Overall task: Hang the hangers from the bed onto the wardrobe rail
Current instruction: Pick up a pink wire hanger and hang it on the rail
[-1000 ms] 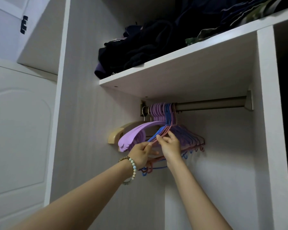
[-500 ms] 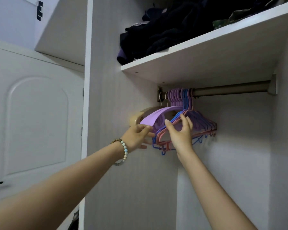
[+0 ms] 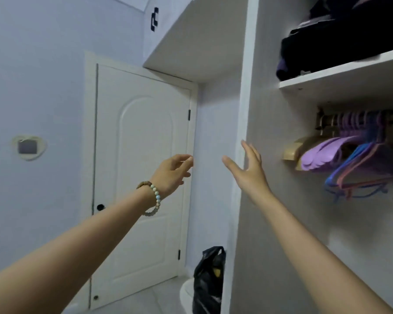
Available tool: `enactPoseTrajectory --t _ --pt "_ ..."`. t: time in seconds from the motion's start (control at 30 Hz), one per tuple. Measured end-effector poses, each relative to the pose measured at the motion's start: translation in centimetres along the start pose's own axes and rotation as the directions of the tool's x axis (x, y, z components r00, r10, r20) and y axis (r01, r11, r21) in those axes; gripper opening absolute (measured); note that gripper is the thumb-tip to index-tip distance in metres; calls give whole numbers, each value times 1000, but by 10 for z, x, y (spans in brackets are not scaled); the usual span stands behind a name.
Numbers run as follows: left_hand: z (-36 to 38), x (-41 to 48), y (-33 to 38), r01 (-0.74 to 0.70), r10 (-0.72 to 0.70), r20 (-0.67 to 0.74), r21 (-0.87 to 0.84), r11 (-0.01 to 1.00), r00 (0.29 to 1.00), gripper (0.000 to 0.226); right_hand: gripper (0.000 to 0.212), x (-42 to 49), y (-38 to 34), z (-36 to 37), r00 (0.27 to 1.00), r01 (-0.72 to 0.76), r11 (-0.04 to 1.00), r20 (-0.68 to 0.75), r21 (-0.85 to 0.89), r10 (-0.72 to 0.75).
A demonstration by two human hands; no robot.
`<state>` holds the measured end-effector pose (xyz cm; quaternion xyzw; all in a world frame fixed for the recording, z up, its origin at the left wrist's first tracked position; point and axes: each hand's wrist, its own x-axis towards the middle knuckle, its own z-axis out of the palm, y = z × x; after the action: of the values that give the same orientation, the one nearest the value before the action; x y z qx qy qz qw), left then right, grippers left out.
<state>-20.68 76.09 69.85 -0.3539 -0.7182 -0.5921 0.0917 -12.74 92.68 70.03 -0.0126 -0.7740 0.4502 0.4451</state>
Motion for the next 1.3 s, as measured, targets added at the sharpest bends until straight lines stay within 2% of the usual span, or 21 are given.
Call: enactPoseTrajectory --t 0.13,0.27,0.47,0.63,0.8,1.03,1.13,1.3 --pt "-97 -44 -57 128 -109 -119 160 979 987 41 73 -33 -19 104 972 -47 998 233 51 34" --pt "-198 -113 -127 311 -251 -247 242 919 936 47 74 -87 -34 226 889 -90 995 453 52 57" --pt "-332 -256 -231 614 -503 -387 253 748 773 65 77 -205 -37 395 668 -195 981 732 -1 134" --pt "-408 -390 -297 795 -629 -495 276 541 600 71 84 -328 -25 502 418 -192 975 890 -109 182" --pt "-450 -510 -353 908 -716 -558 269 322 420 76 91 -443 -5 573 224 -197 957 940 -215 257" --pt "-461 -650 -428 991 -804 -580 87 97 130 75 89 -580 36 632 20 -191 928 944 -318 328" --pt "-452 -693 -458 998 -821 -566 33 62 70 69 88 -632 58 646 -34 -170 920 935 -353 352" --pt "-436 -746 -507 997 -843 -537 -76 21 -23 68 87 -708 91 663 -117 -265 860 899 -437 421"
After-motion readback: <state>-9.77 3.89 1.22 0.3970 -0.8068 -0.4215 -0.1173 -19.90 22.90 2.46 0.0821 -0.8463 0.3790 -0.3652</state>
